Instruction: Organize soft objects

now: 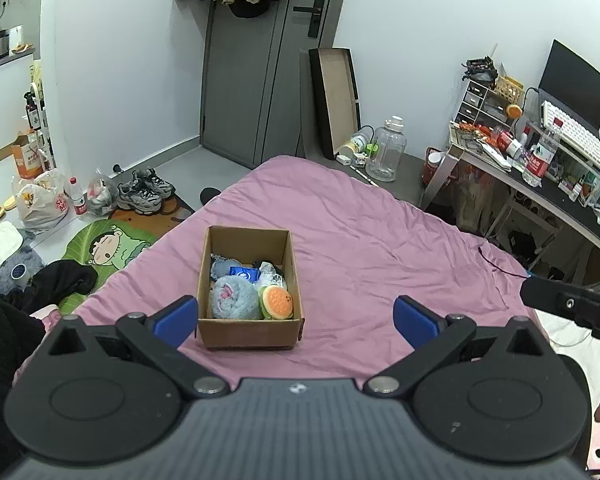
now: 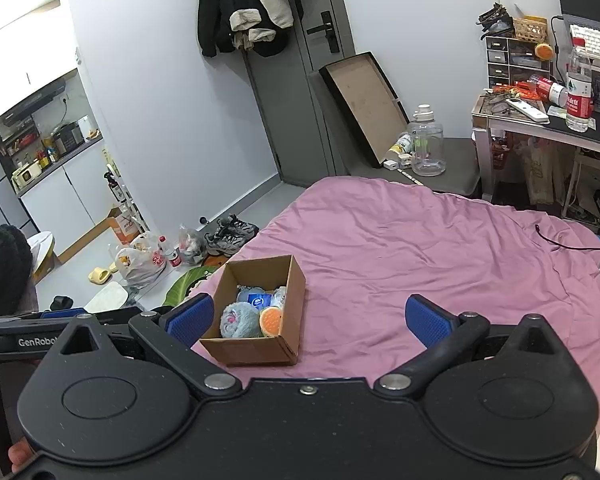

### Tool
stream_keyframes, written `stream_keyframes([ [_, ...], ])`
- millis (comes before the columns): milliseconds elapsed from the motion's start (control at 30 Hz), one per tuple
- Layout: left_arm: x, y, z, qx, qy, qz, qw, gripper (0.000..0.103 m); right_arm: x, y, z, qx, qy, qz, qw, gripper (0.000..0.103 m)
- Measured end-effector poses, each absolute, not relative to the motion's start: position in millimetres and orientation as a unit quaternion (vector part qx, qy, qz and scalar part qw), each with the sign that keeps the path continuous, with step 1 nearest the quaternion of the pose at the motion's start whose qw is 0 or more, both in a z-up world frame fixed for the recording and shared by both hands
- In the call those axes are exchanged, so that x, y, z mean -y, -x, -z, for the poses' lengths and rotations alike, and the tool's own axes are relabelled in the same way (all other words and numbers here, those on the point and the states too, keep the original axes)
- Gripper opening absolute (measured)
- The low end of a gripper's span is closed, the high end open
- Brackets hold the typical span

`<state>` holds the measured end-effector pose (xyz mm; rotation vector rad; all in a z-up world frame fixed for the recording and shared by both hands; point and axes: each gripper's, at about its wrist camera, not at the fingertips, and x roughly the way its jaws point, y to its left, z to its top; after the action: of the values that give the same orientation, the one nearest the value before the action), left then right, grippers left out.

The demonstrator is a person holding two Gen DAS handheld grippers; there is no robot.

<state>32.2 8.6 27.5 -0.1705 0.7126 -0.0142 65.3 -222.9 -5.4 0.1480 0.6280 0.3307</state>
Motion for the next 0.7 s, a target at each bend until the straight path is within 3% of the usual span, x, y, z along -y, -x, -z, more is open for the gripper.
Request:
stream_keyframes([
  [700,-11.7,-29.8,-30.1,-0.351,0.074,0.005,0.933,0.103,220.0,-67.3,10.2,-0.319,-0.068,-0.146,0.934,0.103],
])
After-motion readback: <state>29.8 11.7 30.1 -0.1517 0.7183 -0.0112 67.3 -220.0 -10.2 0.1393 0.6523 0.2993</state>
